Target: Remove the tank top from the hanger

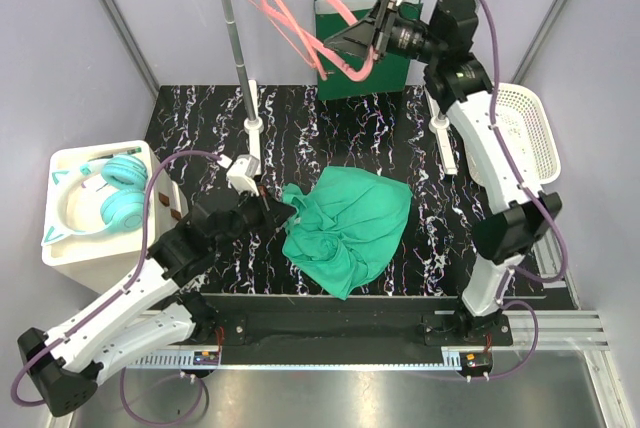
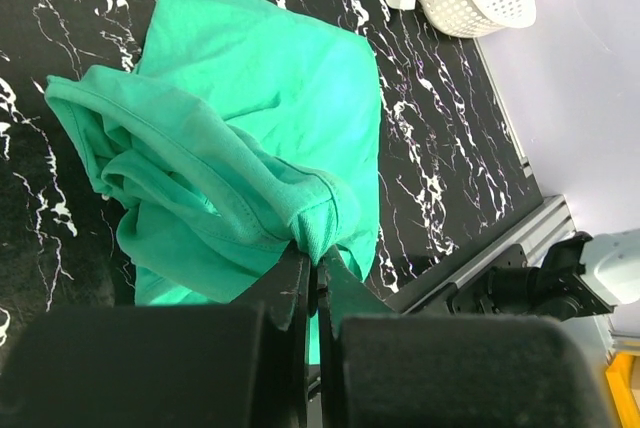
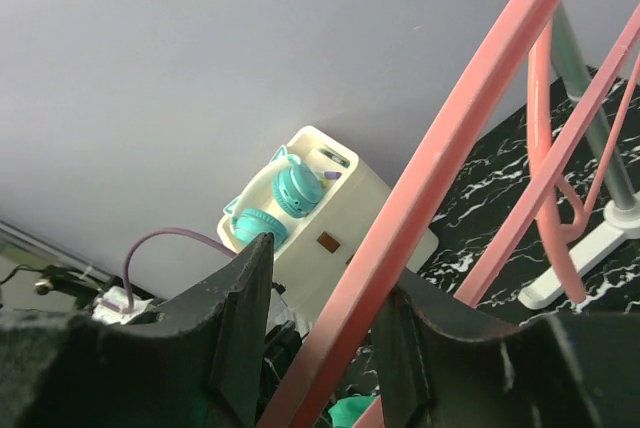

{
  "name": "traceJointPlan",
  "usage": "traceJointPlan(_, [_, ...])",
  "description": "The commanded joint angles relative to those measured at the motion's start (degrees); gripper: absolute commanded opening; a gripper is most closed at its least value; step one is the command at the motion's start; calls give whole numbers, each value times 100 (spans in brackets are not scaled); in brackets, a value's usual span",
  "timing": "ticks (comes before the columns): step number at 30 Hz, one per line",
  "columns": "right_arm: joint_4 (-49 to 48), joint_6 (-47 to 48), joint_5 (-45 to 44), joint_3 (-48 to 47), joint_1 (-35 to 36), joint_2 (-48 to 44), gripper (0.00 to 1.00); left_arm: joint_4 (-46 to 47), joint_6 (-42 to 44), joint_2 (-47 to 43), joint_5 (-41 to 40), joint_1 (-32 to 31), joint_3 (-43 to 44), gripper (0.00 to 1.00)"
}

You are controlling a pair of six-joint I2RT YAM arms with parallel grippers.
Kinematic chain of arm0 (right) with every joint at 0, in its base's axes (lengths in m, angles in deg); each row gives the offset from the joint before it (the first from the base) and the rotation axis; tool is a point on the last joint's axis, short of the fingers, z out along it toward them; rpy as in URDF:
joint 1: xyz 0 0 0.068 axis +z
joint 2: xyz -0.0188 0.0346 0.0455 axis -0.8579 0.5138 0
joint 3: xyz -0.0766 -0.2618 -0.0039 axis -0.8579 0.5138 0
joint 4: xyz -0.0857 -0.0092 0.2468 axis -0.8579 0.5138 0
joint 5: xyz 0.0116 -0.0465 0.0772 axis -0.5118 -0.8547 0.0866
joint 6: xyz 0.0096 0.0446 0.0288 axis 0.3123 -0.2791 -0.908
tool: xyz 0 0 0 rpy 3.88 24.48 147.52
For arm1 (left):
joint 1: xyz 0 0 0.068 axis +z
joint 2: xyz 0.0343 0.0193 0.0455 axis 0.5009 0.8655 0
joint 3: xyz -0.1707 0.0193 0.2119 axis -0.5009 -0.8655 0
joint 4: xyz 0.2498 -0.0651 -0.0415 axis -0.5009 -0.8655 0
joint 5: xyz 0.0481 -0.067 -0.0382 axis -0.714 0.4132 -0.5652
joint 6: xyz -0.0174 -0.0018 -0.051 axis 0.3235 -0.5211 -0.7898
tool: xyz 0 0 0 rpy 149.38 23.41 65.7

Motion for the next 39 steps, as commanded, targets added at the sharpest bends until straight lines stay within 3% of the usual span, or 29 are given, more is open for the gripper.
traceJointPlan(1, [-863, -772, 478, -704, -25, 400, 0, 325, -116, -143, 201, -20, -32, 0])
traceJointPlan(20, [-531, -993, -119, -696, -113, 1043, 0, 308, -142, -187, 244, -20, -15, 0])
traceJointPlan(25, [-407, -641, -392, -195, -104, 744, 19, 308, -133, -187, 218, -20, -23, 0])
traceJointPlan(27, [-397, -553, -401, -151, -104, 708, 20, 299, -142, -169, 236, -20, -15, 0])
traceJointPlan(31, [-868, -779, -304, -142, -113, 665, 0, 317, -160, -91, 244, -20, 3, 0])
traceJointPlan(34, [-1773, -1350, -198, 121, -113, 577, 0, 325, -177, -81, 244, -37, 3, 0])
traceJointPlan(39, [-1979, -1300, -646, 394, -113, 269, 0, 325, -186, -125, 253, -46, -6, 0])
